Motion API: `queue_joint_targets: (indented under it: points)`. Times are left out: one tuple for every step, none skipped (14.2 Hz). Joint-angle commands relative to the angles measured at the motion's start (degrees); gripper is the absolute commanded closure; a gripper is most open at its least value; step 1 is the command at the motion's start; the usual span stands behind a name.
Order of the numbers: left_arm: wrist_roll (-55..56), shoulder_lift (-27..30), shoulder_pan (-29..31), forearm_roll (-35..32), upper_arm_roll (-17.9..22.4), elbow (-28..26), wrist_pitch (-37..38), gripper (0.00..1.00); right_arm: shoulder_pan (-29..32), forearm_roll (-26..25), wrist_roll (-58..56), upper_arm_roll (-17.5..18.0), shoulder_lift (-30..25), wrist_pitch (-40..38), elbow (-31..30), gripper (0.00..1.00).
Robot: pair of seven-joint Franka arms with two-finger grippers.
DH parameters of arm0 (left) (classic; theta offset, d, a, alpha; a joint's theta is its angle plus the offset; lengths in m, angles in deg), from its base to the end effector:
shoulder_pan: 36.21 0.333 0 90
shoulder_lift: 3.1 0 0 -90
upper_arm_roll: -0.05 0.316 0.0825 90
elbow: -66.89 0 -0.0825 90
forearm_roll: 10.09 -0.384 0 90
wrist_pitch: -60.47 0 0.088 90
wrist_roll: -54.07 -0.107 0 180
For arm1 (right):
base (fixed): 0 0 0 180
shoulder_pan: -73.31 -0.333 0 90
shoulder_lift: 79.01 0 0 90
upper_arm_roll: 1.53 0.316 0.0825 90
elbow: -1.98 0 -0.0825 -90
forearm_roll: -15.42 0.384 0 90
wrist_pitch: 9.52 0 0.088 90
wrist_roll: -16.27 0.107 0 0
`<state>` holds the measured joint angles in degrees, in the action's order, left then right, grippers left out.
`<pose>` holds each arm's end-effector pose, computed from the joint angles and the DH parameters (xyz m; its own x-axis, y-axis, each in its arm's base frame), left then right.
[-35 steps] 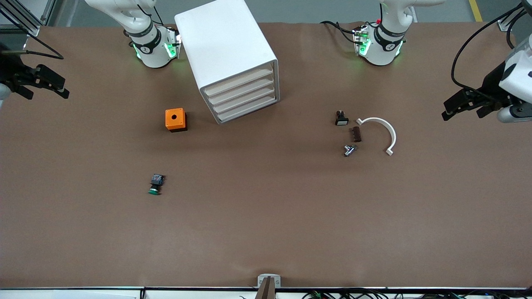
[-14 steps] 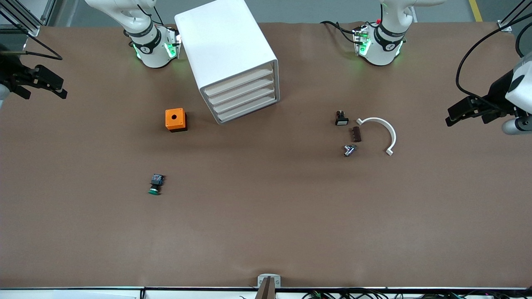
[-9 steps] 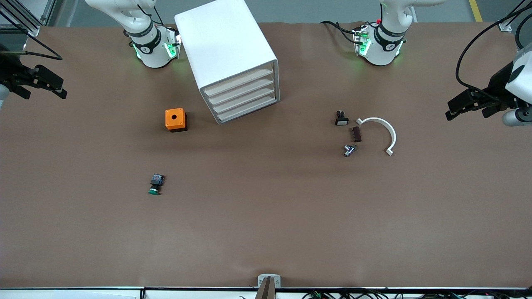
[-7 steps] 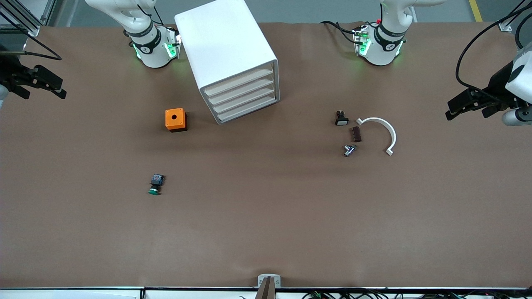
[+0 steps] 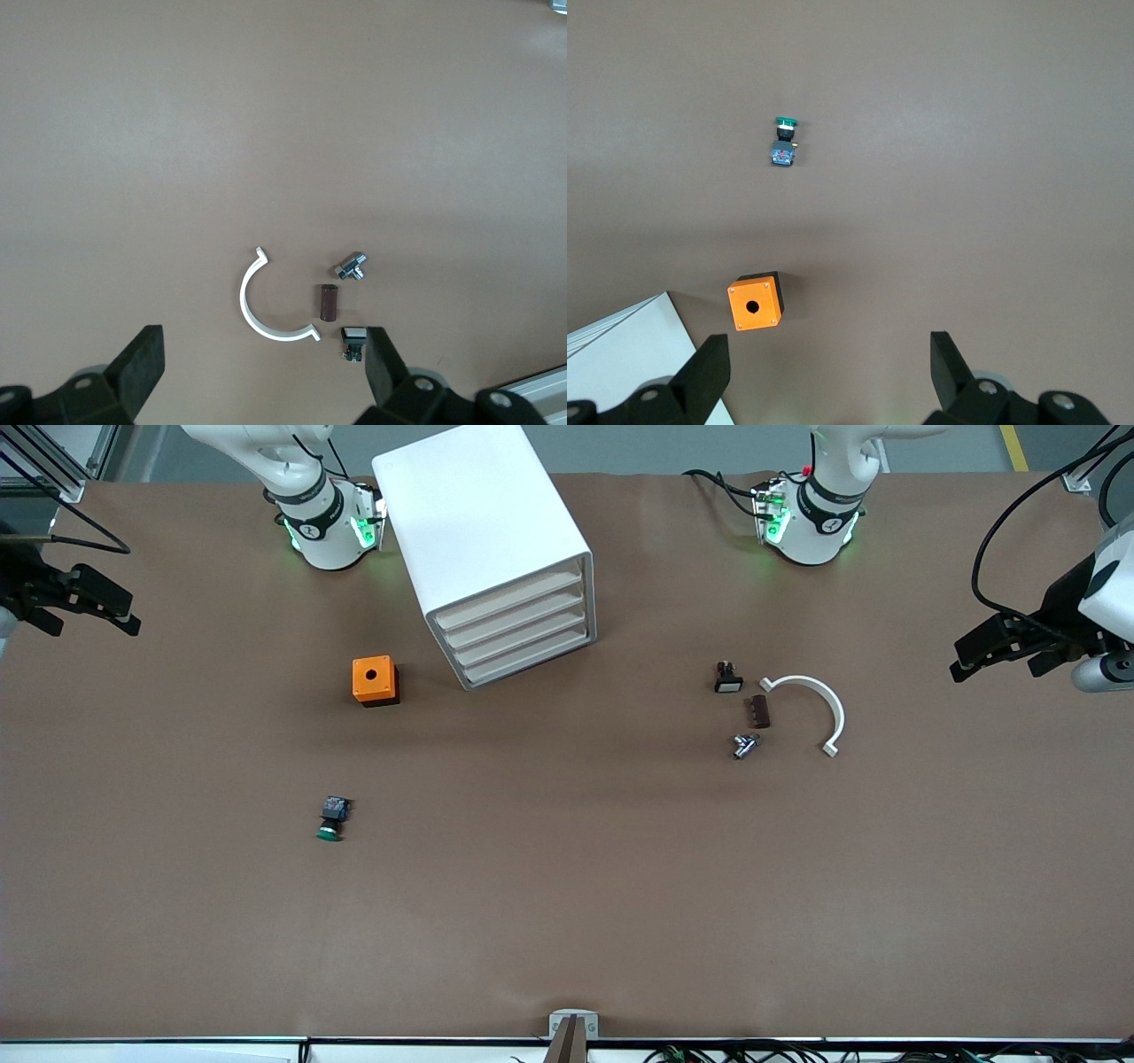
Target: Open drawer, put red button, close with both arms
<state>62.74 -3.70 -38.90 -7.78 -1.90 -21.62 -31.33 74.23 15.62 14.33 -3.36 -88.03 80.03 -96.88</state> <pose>0.5592 -0.0495 0.6339 0.9966 0.0715 0.0402 0.0696 -0.9965 0.0473 0.5026 -0.0251 0.6341 0.9999 -0.0137 -0.0048 -0.0137 -0.9999 -0.0087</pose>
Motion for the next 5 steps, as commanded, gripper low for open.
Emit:
queue_joint_targets:
  points:
    - [-0.6, 0.9, 0.1, -1.3, -0.4, -0.2, -0.1, 0.0, 0.6, -0.6, 0.4, 0.3, -1.6, 0.2, -1.5, 0.0]
    - [-0.7, 0.9, 0.1, -1.3, -0.4, -0.2, 0.0, 0.0, 0.6, -0.6, 0.4, 0.4, -1.6, 0.1, -1.5, 0.0]
    - [-0.8, 0.9, 0.1, -1.3, -0.4, -0.2, 0.0, 0.0, 0.6, -0.6, 0.4, 0.4, -1.6, 0.1, -1.5, 0.0]
    - [-0.9, 0.9, 0.1, -1.3, -0.4, -0.2, 0.0, 0.0, 0.6, -0.6, 0.4, 0.4, -1.6, 0.2, -1.5, 0.0]
    - [-1.0, 0.9, 0.1, -1.3, -0.4, -0.2, 0.0, 0.0, 0.6, -0.6, 0.4, 0.4, -1.6, 0.1, -1.5, 0.0]
